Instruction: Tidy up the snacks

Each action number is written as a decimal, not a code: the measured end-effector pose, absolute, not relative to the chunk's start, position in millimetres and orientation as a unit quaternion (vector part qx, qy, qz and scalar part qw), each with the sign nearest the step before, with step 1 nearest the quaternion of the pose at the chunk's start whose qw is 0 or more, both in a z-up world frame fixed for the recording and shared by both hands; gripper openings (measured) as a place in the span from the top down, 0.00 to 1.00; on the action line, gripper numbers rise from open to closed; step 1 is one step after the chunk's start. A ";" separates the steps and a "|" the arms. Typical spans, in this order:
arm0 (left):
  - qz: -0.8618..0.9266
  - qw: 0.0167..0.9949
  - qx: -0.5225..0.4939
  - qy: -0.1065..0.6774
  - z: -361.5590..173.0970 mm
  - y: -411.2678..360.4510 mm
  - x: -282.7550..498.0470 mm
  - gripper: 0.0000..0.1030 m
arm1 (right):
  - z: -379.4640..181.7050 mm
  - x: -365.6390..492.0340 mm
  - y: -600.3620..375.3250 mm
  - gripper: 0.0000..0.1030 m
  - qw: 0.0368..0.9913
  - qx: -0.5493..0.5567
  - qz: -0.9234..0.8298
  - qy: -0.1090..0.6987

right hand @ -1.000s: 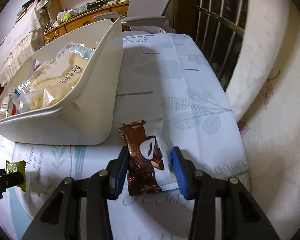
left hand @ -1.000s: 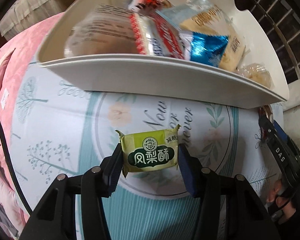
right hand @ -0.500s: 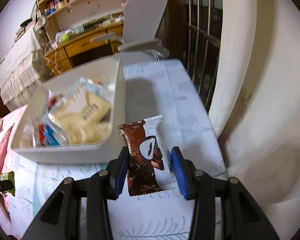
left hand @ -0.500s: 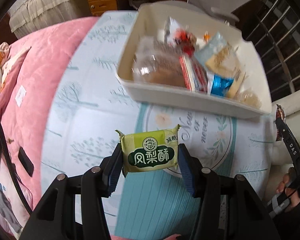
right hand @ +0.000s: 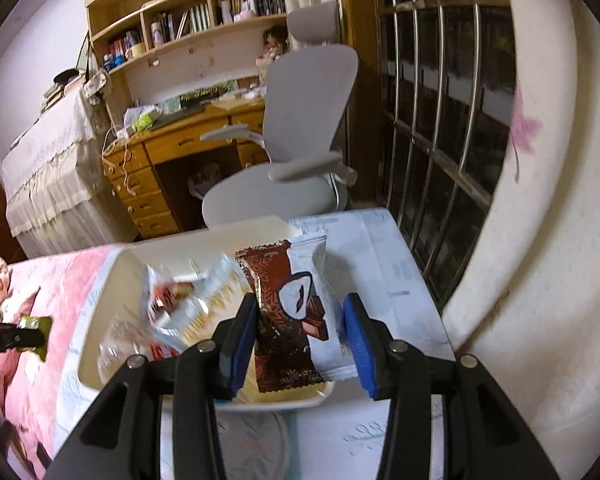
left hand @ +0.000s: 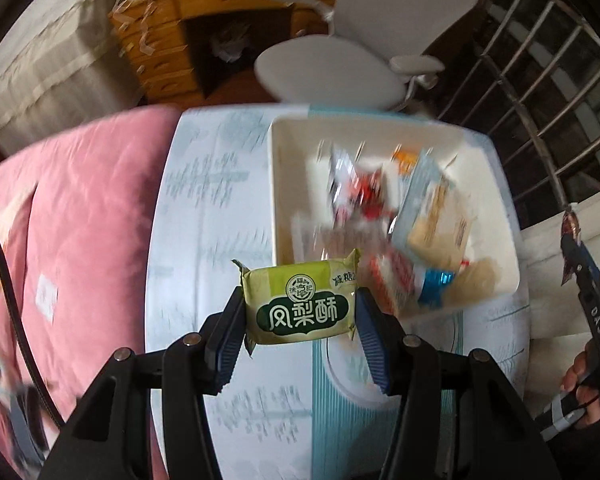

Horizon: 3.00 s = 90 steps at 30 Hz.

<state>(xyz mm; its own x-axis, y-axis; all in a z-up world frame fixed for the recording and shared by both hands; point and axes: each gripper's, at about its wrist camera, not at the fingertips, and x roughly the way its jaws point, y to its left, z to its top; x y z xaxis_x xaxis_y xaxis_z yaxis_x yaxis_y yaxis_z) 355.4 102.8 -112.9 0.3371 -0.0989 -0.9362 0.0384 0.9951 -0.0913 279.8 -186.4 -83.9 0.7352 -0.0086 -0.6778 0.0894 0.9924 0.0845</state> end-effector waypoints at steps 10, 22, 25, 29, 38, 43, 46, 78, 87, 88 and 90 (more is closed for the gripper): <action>-0.116 0.837 -0.032 0.533 -115.6 90.7 419.4 0.35 | -76.6 306.6 -139.2 0.37 0.925 0.066 -0.029 0.372; -0.128 0.816 -0.038 0.562 -130.6 102.6 392.6 0.22 | -78.8 279.0 -120.6 0.29 0.910 0.069 -0.040 0.408; -0.110 0.808 -0.047 0.577 -142.4 109.9 372.0 0.21 | -81.8 265.6 -126.3 0.23 0.905 0.083 -0.041 0.415; -0.121 0.783 -0.047 0.608 -164.3 107.7 333.7 0.21 | -101.2 243.3 -132.6 0.23 0.879 0.108 0.007 0.464; -0.099 0.768 -0.046 0.631 -170.5 67.3 225.7 0.21 | -136.7 150.2 -142.2 0.13 0.834 0.086 0.067 0.541; -0.111 0.780 -0.043 0.615 -140.4 40.6 170.1 0.14 | -114.4 105.7 -161.2 0.06 0.828 0.064 0.063 0.553; -0.117 0.794 -0.023 0.596 -117.9 26.6 152.1 0.12 | -94.2 90.6 -169.3 0.05 0.831 0.043 0.033 0.554; 0.012 0.903 -0.009 0.430 -26.8 15.2 63.5 0.01 | -14.9 33.9 -159.4 0.03 0.877 0.077 0.063 0.470; -0.008 0.900 0.011 0.436 -29.5 -5.0 73.0 0.01 | -20.2 34.4 -176.1 0.03 0.873 0.089 0.042 0.478; -0.009 0.900 0.012 0.436 -29.7 -6.8 74.0 0.01 | -20.4 34.6 -177.4 0.03 0.873 0.090 0.041 0.478; -0.011 0.898 0.016 0.439 -30.6 -9.7 75.8 0.01 | -21.5 35.8 -179.5 0.03 0.871 0.092 0.039 0.480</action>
<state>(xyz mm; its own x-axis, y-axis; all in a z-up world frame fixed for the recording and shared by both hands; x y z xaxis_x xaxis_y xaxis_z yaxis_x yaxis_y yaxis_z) 75.8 -9.7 -30.6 0.6140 -0.0054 -0.7893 0.0334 0.9993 0.0191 35.8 -179.5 -21.5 0.5353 0.1563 -0.8301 0.0196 0.9802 0.1972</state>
